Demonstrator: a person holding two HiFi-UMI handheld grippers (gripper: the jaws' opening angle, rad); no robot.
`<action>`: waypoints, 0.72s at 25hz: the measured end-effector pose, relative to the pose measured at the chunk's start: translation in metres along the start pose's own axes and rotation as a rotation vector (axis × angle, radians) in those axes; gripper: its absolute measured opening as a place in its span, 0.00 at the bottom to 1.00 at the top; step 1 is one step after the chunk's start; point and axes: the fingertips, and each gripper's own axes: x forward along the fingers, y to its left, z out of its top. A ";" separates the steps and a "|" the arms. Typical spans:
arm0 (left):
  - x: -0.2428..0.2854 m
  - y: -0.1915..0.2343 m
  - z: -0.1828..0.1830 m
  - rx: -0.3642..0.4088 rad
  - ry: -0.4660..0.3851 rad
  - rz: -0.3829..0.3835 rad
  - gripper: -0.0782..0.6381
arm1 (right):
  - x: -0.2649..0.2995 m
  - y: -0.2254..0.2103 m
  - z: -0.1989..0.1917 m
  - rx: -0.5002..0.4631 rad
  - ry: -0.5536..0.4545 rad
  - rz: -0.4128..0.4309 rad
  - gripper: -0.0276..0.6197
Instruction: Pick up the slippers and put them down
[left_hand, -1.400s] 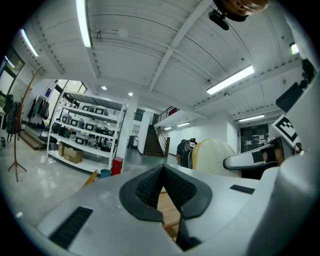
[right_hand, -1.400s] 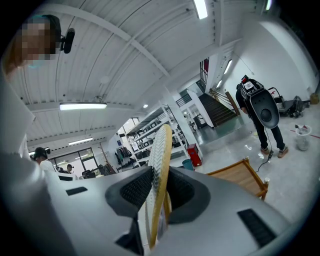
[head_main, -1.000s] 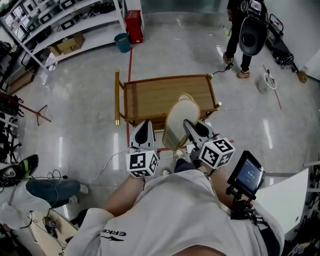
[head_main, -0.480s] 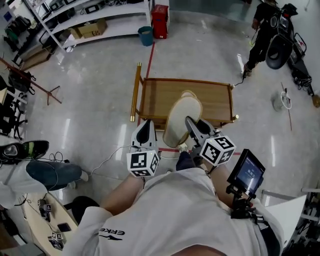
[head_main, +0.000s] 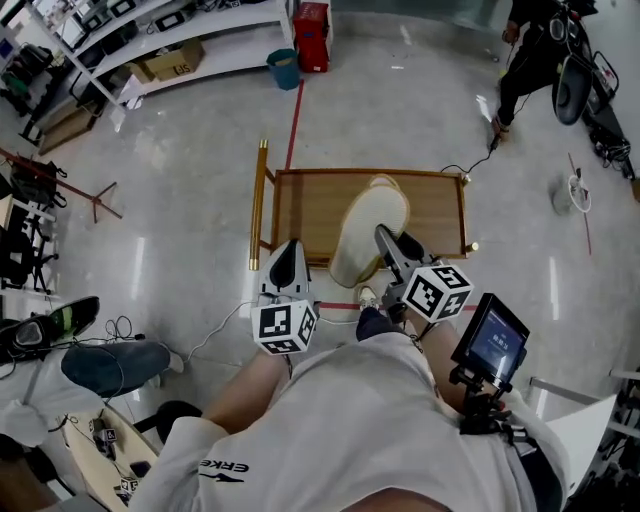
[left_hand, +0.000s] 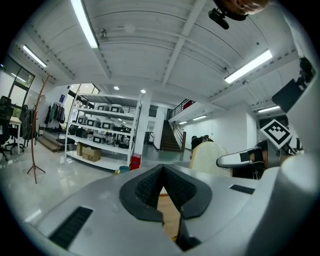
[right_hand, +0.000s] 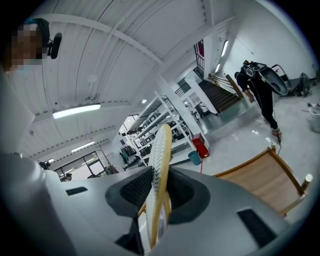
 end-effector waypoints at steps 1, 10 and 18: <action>0.010 -0.004 0.000 0.004 0.007 -0.009 0.11 | 0.001 -0.011 0.005 0.010 -0.005 -0.014 0.18; 0.091 -0.044 -0.014 0.030 0.093 -0.073 0.11 | 0.008 -0.116 0.033 0.092 -0.021 -0.137 0.18; 0.144 -0.065 -0.029 0.042 0.167 -0.106 0.11 | 0.020 -0.196 0.039 0.175 0.001 -0.230 0.18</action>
